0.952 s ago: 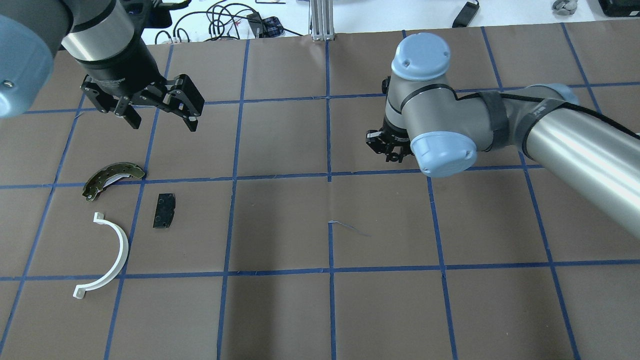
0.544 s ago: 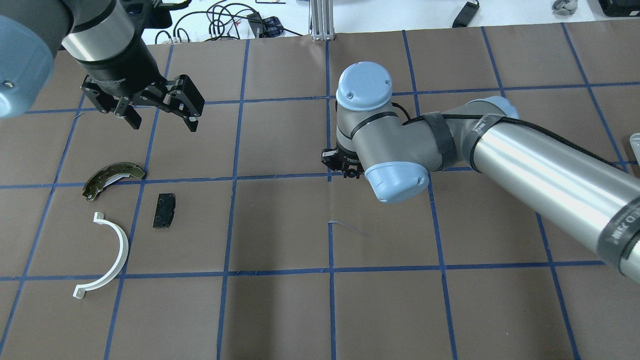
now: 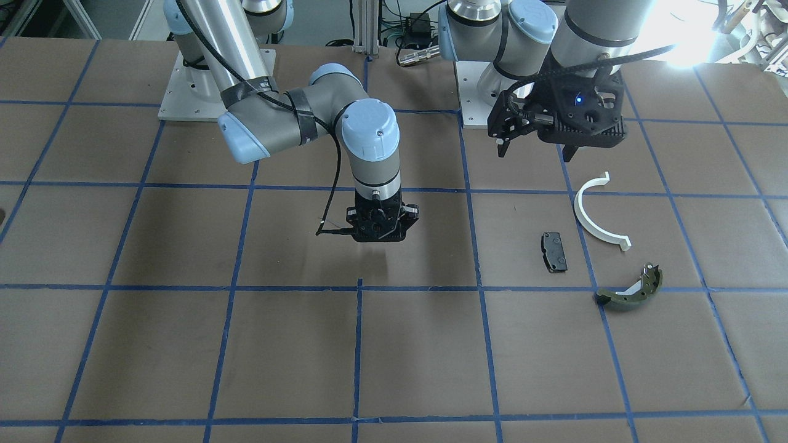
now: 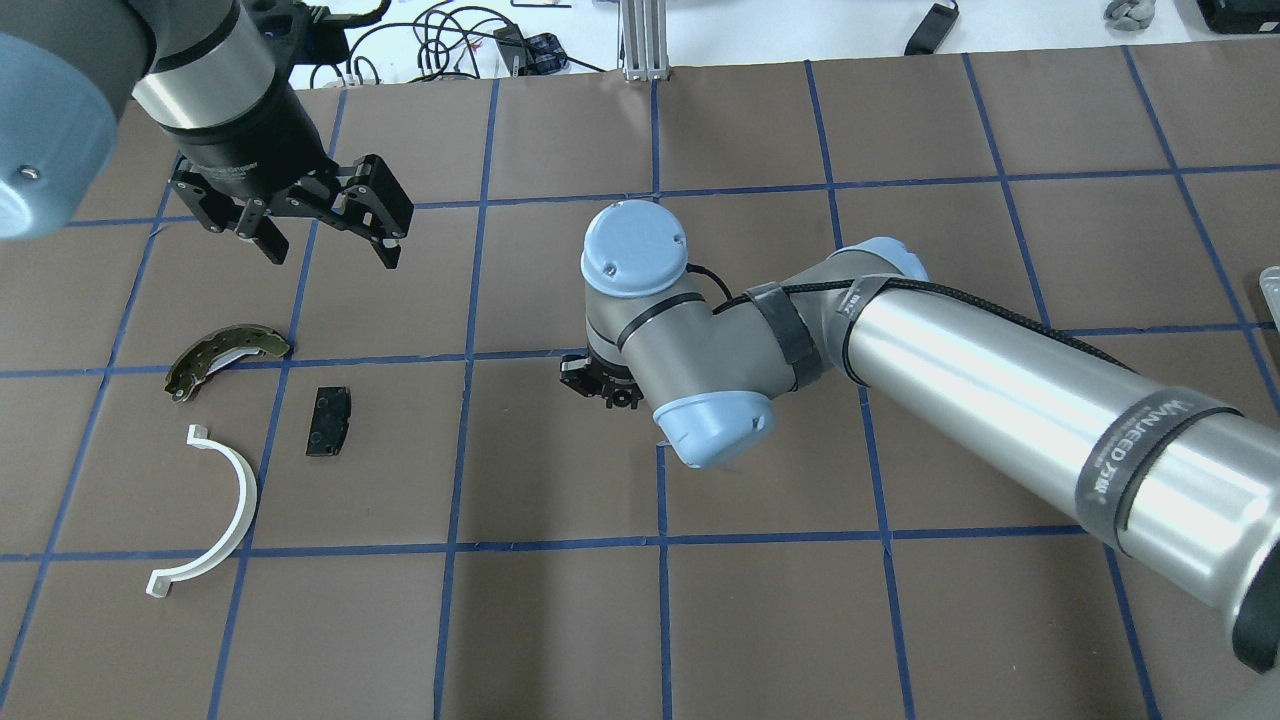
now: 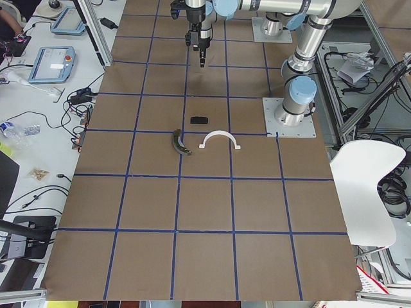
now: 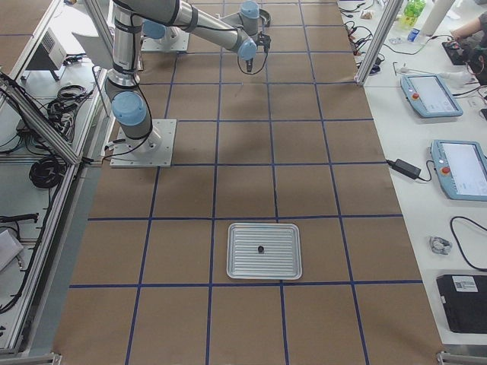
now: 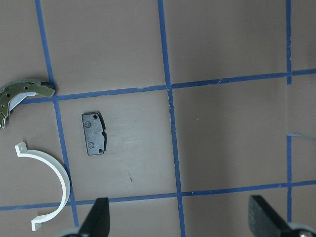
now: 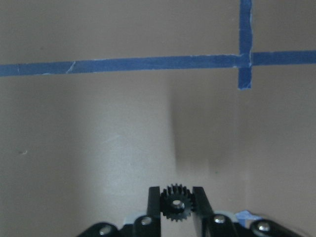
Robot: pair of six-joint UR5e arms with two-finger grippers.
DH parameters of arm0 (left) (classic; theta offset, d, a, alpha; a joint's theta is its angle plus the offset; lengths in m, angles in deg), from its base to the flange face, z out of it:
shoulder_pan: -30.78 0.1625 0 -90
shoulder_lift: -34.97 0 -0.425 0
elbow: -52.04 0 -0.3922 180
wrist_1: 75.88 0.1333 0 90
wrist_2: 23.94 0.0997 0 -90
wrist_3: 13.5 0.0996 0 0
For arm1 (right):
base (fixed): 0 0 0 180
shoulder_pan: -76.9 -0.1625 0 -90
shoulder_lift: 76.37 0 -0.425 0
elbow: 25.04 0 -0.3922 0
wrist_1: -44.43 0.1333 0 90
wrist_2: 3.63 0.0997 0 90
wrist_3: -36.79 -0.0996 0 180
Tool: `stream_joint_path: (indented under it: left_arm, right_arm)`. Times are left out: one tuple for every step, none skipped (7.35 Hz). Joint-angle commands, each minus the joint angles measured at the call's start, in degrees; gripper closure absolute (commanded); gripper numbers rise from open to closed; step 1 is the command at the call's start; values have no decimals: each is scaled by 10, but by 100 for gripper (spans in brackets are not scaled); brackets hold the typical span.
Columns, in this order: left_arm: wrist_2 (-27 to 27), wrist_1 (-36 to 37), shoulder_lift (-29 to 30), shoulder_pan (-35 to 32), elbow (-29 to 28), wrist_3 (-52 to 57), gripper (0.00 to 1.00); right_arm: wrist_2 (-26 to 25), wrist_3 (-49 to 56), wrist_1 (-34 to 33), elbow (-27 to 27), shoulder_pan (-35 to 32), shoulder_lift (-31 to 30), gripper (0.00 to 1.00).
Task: Place bearing gear from tray to pile
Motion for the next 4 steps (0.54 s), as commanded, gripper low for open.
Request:
stream_joint_path:
  left_arm:
    - [1, 0, -3, -2, 9, 4, 0]
    - [1, 5, -1, 1, 10, 3, 0]
    - [0, 9, -1, 1, 9, 4, 0]
    - [-1, 10, 3, 1, 13, 1, 0]
  right_arm:
    - [0, -20, -5, 2, -5, 12, 37]
    - [-1, -13, -5, 1, -5, 13, 0]
    - [-1, -11, -3, -3, -2, 13, 0]
    - [-7, 1, -2, -5, 7, 8, 0]
